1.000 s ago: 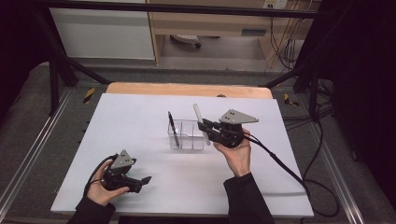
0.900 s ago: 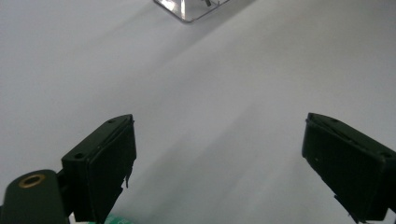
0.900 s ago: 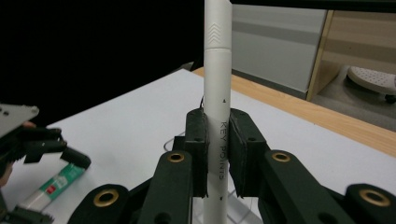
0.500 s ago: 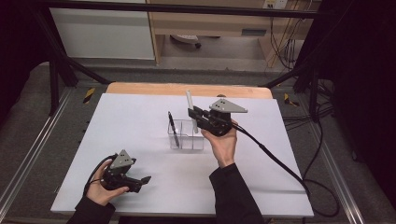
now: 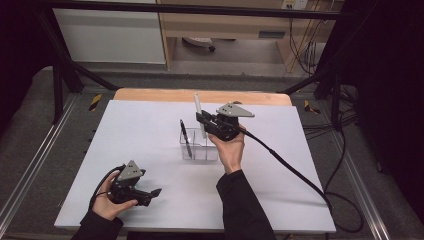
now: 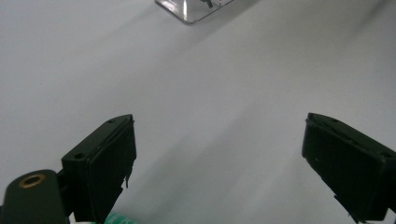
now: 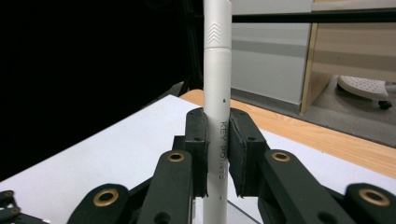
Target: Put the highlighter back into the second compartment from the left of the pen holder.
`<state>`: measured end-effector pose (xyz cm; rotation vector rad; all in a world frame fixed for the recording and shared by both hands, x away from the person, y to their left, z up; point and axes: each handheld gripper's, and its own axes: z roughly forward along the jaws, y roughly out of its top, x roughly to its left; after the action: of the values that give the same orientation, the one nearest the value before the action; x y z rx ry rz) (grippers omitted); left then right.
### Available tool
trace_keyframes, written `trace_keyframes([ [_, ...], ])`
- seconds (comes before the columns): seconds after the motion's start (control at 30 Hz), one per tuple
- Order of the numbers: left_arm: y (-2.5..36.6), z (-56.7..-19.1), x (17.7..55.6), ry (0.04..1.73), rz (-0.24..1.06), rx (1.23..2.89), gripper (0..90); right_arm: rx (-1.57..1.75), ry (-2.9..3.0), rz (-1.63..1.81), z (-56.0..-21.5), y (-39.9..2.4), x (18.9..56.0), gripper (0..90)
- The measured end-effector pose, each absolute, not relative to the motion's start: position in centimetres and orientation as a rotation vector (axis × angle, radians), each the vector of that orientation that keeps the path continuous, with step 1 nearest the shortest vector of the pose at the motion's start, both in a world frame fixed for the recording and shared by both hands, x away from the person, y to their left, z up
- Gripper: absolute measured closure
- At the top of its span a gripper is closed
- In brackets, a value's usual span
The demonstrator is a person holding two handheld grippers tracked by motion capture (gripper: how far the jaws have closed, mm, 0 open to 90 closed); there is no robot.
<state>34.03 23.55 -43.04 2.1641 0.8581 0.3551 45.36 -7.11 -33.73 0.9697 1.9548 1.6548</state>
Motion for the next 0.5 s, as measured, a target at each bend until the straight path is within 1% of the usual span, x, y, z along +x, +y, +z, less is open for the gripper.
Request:
trace_keyframes([
  [0.5, 23.6, -43.0, 34.0, 0.857, 0.354, 2.163, 9.7, 0.97, 1.999, 1.617, -36.7, -6.1, 46.2, 78.9],
])
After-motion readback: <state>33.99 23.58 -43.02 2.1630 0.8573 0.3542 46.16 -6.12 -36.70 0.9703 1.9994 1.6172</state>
